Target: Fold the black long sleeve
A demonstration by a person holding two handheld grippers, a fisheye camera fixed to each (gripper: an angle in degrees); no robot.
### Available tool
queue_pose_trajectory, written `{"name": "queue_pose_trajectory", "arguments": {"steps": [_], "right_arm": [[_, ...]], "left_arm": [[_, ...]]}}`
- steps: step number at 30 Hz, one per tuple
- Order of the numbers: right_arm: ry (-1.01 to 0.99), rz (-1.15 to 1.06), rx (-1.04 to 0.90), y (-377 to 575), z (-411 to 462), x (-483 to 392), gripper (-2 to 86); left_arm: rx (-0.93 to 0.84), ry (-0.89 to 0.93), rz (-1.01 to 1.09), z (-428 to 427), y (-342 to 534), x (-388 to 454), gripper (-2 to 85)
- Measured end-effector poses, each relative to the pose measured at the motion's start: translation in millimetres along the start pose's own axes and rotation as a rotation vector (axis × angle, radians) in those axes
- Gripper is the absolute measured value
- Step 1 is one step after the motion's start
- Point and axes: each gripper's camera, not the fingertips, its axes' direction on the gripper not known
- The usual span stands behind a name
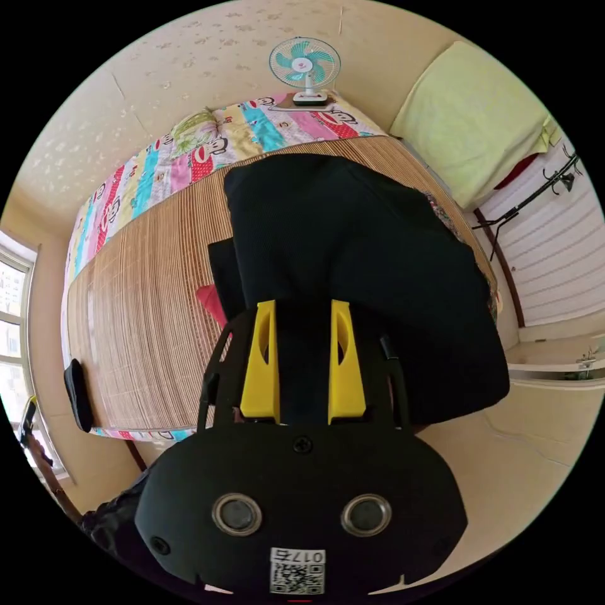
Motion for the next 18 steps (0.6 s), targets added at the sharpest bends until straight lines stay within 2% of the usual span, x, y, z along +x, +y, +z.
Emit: {"name": "queue_pose_trajectory", "arguments": {"steps": [3, 5, 8, 12, 15, 17, 18], "right_arm": [[-0.131, 0.005, 0.017, 7, -17, 1, 6.1], [-0.263, -0.028, 0.101, 16, -43, -5, 4.4], [-0.51, -0.103, 0.195, 19, -77, -13, 3.4], [-0.684, -0.227, 0.337, 16, -127, -36, 2.7], [-0.959, -0.348, 0.442, 7, -166, -57, 2.4], [-1.187, -0.458, 0.501, 1, -193, -84, 2.3], [-1.234, -0.492, 0.512, -1, -199, -93, 2.3]], "left_arm": [[-0.012, -0.022, 0.041, -5, -7, 33, 7.3], [-0.008, -0.046, 0.057, -8, -12, 46, 7.3], [0.0, -0.089, 0.071, -14, -20, 58, 7.3], [0.029, -0.12, 0.073, -24, -32, 62, 7.3], [0.047, -0.14, 0.081, -27, -39, 60, 7.2], [0.055, -0.119, 0.07, -26, -42, 54, 7.3], [0.062, -0.075, 0.048, -24, -44, 45, 7.3]]}}
